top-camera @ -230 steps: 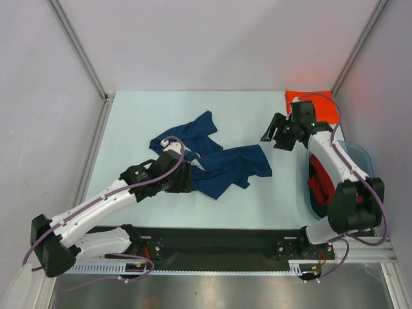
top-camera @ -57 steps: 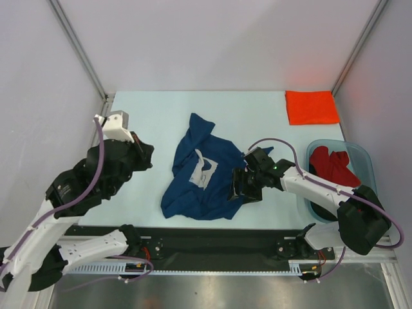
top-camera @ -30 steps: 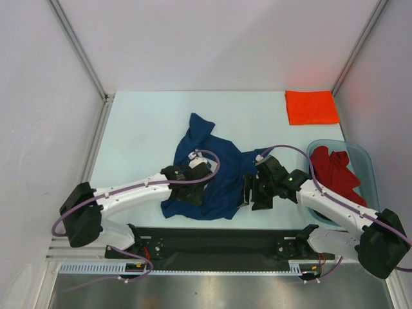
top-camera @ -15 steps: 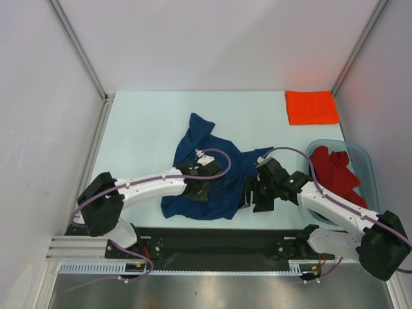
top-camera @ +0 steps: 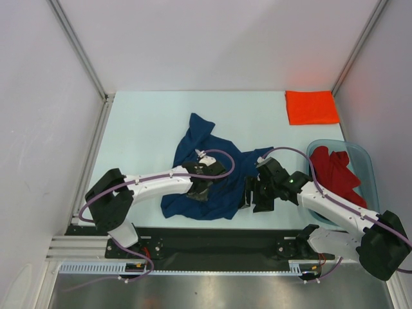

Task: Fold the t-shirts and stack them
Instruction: Flatten the tshirt out

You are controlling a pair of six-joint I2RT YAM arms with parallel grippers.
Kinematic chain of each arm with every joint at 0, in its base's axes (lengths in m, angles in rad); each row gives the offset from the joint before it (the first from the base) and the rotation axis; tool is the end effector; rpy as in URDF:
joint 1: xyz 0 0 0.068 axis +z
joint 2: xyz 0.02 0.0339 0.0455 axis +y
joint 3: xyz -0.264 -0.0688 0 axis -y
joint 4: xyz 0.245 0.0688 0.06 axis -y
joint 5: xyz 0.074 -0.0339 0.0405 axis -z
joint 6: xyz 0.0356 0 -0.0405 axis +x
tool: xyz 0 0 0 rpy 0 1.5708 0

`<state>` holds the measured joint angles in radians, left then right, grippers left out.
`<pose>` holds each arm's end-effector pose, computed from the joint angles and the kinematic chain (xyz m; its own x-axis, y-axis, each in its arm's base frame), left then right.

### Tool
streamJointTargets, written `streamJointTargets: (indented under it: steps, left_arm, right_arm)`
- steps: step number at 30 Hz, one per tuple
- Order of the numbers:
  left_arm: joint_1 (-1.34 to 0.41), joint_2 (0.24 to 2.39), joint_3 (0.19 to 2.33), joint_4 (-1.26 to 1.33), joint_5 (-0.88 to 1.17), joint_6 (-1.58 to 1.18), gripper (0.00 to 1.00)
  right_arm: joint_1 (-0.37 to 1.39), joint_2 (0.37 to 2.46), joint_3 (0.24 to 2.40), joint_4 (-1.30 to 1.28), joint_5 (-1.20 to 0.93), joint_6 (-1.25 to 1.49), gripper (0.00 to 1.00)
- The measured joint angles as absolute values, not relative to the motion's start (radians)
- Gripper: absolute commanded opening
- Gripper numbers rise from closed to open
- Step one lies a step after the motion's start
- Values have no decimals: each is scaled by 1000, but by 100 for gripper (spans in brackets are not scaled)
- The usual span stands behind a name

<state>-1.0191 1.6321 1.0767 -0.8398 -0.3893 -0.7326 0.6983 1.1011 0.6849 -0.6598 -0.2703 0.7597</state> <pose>0.1660 -0.2439 0.1935 -0.8874 0.2613 -0.3798 0.2148 0.9633 0.1610 0.1473 0.1360 0.2094 -0.9823 0.0420 -0.1824 -0.0554 0.8657 0.4974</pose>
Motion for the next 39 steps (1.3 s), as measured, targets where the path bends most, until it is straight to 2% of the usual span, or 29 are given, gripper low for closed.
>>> streamJointTargets:
  steps: [4, 5, 13, 22, 26, 33, 39]
  left_arm:
    - [-1019, 1638, 1081, -846, -400, -723, 1]
    - [-1019, 1639, 1084, -848, -402, -723, 0]
    - [-1019, 1573, 1108, -901, -461, -721, 0]
    - [-1015, 1147, 1108, -976, -514, -714, 0]
    - [-986, 1053, 1061, -949, -492, -696, 0]
    - [-958, 1164, 899, -822, -365, -626, 0]
    - [-953, 1279, 873, -744, -292, -563, 0]
  right_arm:
    - [698, 1101, 685, -659, -270, 760, 70]
    - [698, 1101, 685, -659, -270, 760, 70]
    - [698, 1124, 685, -651, -278, 760, 72]
    - [699, 1272, 669, -544, -331, 774, 69]
    - [710, 1339, 670, -497, -343, 783, 69]
    - [730, 1364, 693, -475, -346, 786, 69]
    - [731, 1350, 691, -477, -342, 792, 70]
